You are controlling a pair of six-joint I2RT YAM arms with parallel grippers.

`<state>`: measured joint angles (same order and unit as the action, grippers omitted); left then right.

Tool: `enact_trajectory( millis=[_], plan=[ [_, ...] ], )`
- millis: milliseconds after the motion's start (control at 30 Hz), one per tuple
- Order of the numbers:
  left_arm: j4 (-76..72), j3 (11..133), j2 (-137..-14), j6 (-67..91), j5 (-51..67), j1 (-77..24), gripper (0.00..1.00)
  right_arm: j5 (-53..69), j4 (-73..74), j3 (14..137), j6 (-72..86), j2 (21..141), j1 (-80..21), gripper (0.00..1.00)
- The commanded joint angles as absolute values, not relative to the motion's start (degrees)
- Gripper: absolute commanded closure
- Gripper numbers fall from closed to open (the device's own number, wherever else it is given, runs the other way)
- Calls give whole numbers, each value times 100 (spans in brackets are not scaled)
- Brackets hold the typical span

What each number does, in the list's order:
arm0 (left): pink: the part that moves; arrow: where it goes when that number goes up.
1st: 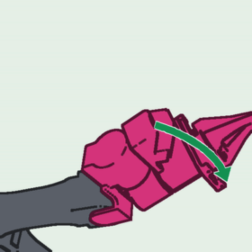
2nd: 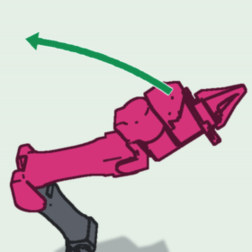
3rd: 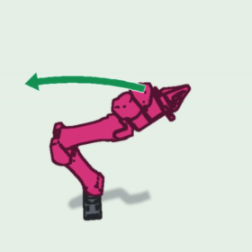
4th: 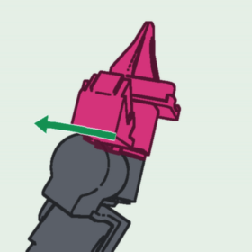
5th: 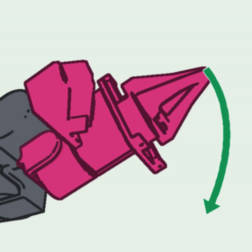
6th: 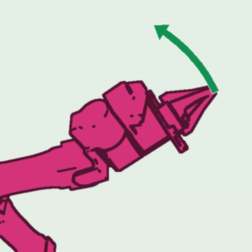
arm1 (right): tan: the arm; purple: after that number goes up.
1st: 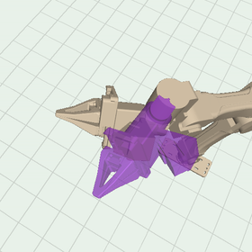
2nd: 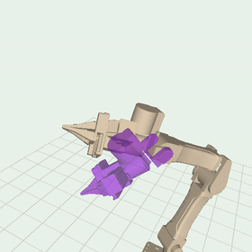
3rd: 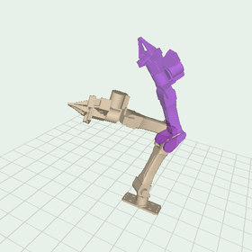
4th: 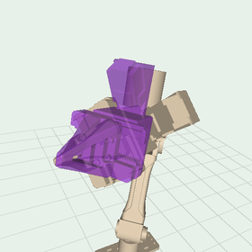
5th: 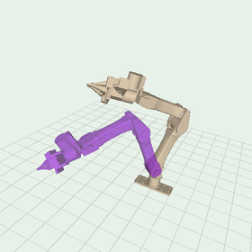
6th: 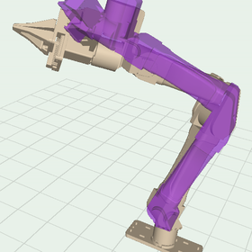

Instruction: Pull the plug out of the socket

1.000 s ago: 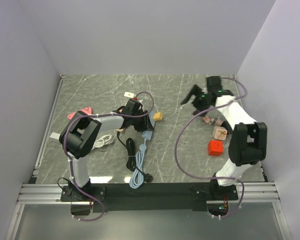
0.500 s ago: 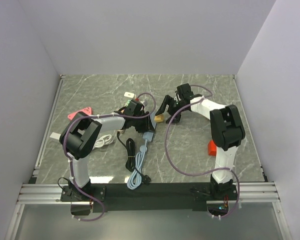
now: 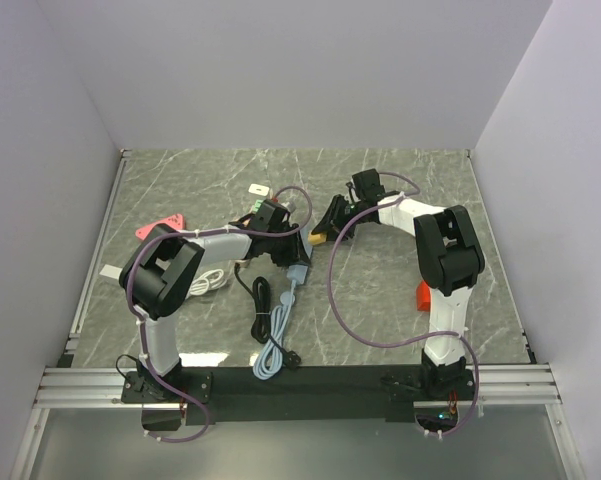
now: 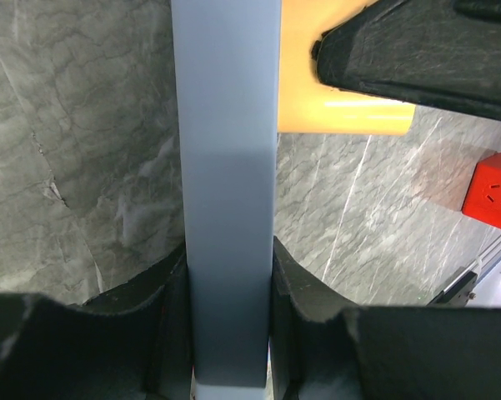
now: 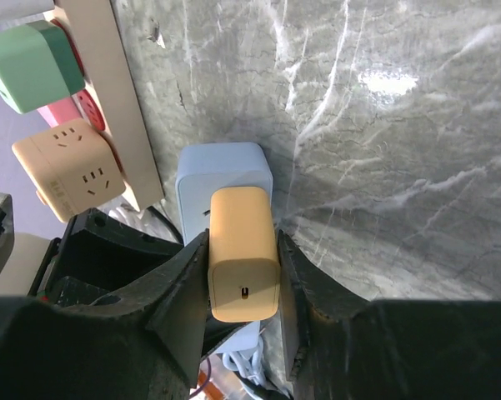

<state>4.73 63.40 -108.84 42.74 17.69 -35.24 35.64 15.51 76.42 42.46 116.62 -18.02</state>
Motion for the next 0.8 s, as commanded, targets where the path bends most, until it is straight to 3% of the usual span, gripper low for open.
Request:
enact_trajectory(
  millis=[0, 133, 200, 233, 267, 367, 500, 600, 633, 667, 767],
  plan=[
    [229, 6609, -10687, 4289, 2083, -3621, 99, 3920, 1143, 7594, 4237, 11760, -1899, 76],
    [193, 6671, -10801, 4315, 2118, -3630, 99, 4052, 1028, 7497, 4263, 11804, -1907, 100],
    [237, 6723, -10863, 4307, 2004, -3630, 89, 4087, 1028, 7471, 4237, 11786, -1907, 100],
    [246, 6741, -10881, 4307, 1952, -3621, 82, 4096, 1037, 7436, 4219, 11760, -1907, 100],
    [255, 6785, -10907, 4298, 1916, -3621, 66, 4113, 1037, 7409, 4201, 11716, -1907, 100],
    [237, 6873, -11004, 4298, 1793, -3630, 49, 4210, 985, 7295, 4192, 11646, -1898, 100],
    [211, 7005, -11223, 4324, 1732, -3630, 44, 4315, 862, 7163, 4254, 11575, -1907, 100],
    [193, 7031, -11311, 4315, 1731, -3621, 53, 4333, 800, 7102, 4280, 11523, -1899, 100],
    [202, 7023, -11320, 4307, 1697, -3621, 61, 4377, 791, 7084, 4289, 11505, -1898, 100],
    [246, 7014, -11338, 4298, 1661, -3630, 79, 4403, 756, 7084, 4298, 11505, -1898, 100],
    [272, 6909, -11417, 4289, 1547, -3621, 99, 4465, 773, 7093, 4298, 11470, -1916, 100]
  ],
)
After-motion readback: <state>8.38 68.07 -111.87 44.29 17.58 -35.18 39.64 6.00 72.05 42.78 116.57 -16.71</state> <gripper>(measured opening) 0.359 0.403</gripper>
